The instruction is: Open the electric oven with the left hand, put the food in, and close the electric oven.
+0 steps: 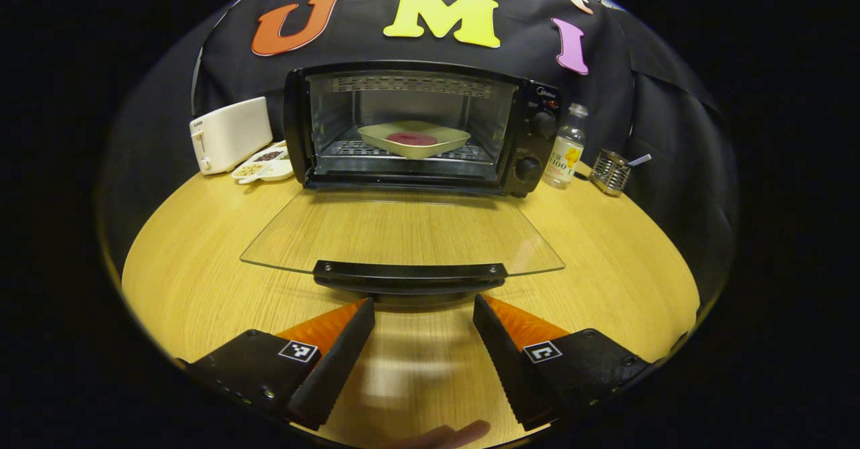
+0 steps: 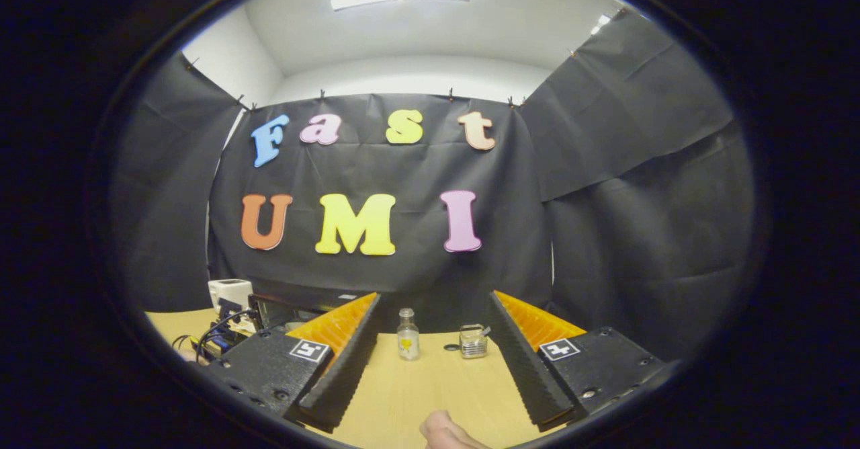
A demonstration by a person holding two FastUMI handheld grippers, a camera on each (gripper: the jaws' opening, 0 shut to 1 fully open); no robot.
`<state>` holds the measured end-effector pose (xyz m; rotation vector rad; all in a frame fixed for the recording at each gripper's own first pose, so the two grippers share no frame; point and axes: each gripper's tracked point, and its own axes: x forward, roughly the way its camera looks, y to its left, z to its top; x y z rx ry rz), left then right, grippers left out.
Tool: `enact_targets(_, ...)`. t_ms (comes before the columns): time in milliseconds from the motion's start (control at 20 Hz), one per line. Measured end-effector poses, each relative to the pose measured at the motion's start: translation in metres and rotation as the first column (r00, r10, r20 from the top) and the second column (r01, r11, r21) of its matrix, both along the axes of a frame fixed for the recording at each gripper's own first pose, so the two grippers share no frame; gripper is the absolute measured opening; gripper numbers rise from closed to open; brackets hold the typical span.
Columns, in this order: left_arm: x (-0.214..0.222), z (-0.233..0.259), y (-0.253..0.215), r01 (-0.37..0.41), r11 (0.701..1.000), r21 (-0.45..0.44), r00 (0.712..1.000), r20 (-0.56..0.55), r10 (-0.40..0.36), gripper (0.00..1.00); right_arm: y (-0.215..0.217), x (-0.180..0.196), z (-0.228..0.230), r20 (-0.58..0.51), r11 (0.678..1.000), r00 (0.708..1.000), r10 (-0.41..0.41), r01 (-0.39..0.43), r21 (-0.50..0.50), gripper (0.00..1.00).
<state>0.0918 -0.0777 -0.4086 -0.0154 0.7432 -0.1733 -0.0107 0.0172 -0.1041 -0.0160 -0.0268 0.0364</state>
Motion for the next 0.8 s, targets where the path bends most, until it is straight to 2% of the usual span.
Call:
enact_targets(100, -0.002, -0.004, -0.001, 0.006, 1.000, 0.023, 1.000, -0.007, -0.006, 0.95, -0.005, -0.001, -0.004, -0.012, 1.000, 1.000, -0.004, 0.004, -0.002, 0.94)
enact_targets(750, 0.003, 0.024, 0.001, -0.002, 1.000, -0.002, 0.999, 0.038, 0.002, 0.95, -0.016, -0.002, -0.011, -0.034, 0.999, 0.999, -0.033, 0.033, 0.005, 0.94)
enact_targets(800, 0.003, 0.026, 0.001, -0.005, 1.000, -0.007, 0.999, 0.039, 0.005, 0.95, -0.018, 0.000, -0.009, -0.032, 0.999, 0.999, -0.039, 0.039, 0.012, 0.99)
